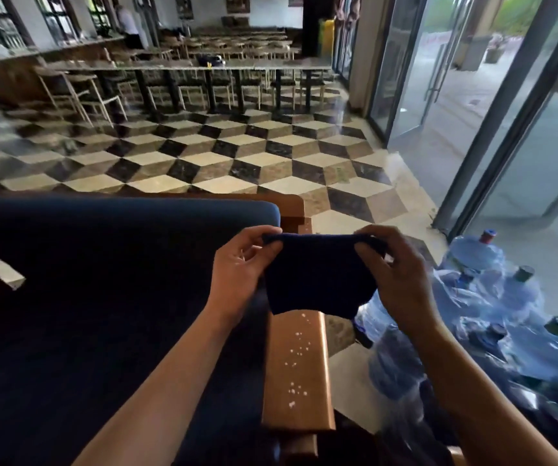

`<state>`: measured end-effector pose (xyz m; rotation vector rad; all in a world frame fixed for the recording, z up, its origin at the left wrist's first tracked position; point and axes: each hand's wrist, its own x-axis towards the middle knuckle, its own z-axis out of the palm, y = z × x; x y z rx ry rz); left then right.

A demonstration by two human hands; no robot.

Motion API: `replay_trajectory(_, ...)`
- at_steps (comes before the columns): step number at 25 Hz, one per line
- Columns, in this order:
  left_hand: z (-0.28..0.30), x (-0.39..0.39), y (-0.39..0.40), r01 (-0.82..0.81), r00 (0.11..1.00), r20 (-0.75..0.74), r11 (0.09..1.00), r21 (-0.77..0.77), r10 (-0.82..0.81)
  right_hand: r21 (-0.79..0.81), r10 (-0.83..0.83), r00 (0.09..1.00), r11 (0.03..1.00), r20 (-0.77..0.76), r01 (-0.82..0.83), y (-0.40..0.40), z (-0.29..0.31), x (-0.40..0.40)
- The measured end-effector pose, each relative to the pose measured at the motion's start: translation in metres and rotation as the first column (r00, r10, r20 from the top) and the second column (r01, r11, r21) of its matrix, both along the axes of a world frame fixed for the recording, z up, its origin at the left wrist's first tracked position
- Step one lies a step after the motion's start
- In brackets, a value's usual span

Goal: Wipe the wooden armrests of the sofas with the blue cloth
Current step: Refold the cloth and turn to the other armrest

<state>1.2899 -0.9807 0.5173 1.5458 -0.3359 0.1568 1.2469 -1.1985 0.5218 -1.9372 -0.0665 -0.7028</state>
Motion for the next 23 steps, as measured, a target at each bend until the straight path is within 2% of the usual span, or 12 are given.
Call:
replay_trajectory(3, -0.008, 0.006, 0.035, -0.015, 1.0, -0.003, 1.0, 0.011, 0.015, -0.007, 0.029, 0.999, 1.0, -0.028, -0.029, 0.03, -0.008, 0.013)
replay_trajectory(9, -0.013, 0.015, 0.05, -0.018, 1.0, 0.026, 1.0, 0.006, 0.017, -0.045, 0.059, 0.997, 0.997, -0.041, -0.061, 0.041, -0.009, 0.027)
replay_trajectory(14, -0.033, 0.025, 0.044, -0.024, 1.0, 0.007, 0.999, 0.044, 0.024, 0.069, 0.065, 0.994, 0.996, -0.089, -0.059, 0.039, -0.023, 0.028)
replay_trajectory(17, -0.064, 0.021, 0.035, -0.03, 0.999, -0.026, 0.996, 0.079, 0.033, 0.097, 0.063, 0.98, 0.994, -0.19, -0.046, 0.031, -0.053, 0.023)
replay_trajectory(20, -0.119, 0.009, 0.028, 0.0, 0.988, -0.153, 0.993, 0.12, 0.018, 0.198, 0.095, 0.945, 0.98, -0.314, -0.033, 0.021, -0.106, 0.014)
replay_trajectory(23, -0.184, -0.008, 0.024, -0.025, 0.949, -0.307, 0.987, 0.157, 0.073, 0.279, 0.129, 0.883, 0.96, -0.451, 0.002, 0.018, -0.172, -0.001)
